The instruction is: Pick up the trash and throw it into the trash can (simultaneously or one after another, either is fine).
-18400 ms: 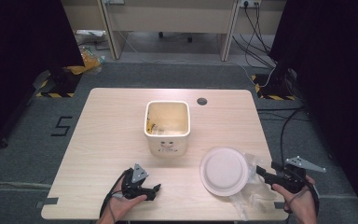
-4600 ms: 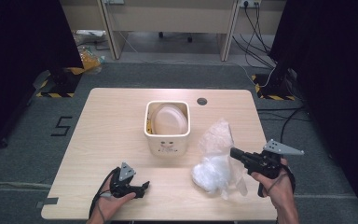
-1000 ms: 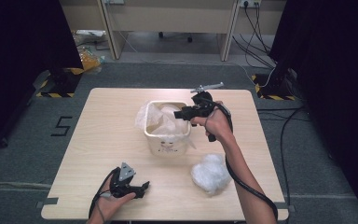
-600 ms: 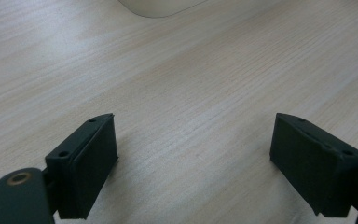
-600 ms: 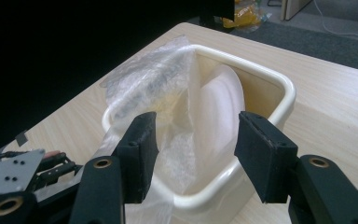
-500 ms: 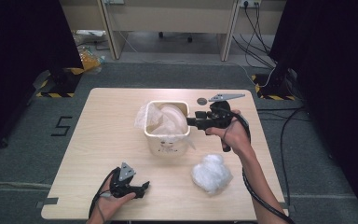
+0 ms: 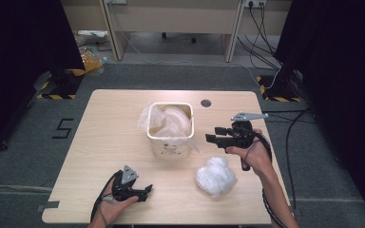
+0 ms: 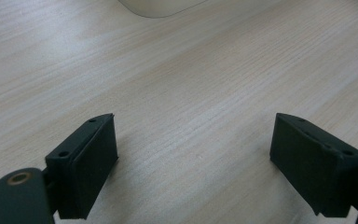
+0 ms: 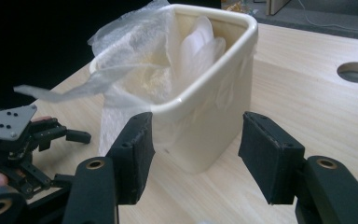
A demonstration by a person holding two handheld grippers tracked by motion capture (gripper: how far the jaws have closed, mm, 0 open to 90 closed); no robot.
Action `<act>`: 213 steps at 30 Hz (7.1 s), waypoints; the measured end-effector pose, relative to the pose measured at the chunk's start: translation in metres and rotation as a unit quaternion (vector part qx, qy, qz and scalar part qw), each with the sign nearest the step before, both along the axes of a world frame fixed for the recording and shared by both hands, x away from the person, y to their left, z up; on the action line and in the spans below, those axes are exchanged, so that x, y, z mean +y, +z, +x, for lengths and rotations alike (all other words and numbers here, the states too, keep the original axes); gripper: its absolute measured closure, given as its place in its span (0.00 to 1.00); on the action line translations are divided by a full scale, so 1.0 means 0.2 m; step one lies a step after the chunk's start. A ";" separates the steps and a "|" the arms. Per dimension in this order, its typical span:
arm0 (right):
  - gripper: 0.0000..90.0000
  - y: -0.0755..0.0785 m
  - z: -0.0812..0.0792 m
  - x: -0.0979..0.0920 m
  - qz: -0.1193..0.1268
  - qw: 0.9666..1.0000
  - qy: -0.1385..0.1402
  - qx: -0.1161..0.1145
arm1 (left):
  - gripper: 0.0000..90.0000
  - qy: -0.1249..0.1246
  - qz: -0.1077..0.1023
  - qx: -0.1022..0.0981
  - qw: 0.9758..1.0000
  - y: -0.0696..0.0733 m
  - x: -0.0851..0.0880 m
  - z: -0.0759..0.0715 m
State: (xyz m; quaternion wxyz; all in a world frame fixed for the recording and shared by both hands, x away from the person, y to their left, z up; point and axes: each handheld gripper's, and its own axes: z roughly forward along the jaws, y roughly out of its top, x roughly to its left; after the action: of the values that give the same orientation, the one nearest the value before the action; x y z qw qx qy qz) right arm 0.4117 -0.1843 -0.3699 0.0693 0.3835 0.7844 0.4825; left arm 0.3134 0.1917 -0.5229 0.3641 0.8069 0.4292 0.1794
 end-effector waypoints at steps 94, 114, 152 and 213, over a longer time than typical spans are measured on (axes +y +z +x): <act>0.63 -0.46 -0.28 -0.25 0.008 0.998 -0.042 0.050 | 0.16 -0.001 0.001 0.000 1.000 0.00 0.00 0.00; 0.63 -0.39 -0.30 -0.27 0.024 0.998 -0.051 0.032 | 0.16 -0.001 0.001 0.000 1.000 0.00 0.00 0.00; 0.63 0.08 -0.14 -0.27 0.071 0.996 -0.043 -0.041 | 0.16 -0.001 0.002 0.000 1.000 0.00 0.00 0.00; 0.63 0.05 0.39 0.66 -0.041 0.998 0.039 0.027 | 0.16 0.000 0.000 0.001 1.000 0.00 0.00 0.00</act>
State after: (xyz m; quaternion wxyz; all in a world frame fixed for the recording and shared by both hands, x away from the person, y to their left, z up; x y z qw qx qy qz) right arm 0.4897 -0.0524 -0.3605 0.0443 0.3623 0.8196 0.4417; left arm 0.3132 0.1916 -0.5229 0.3640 0.8068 0.4297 0.1790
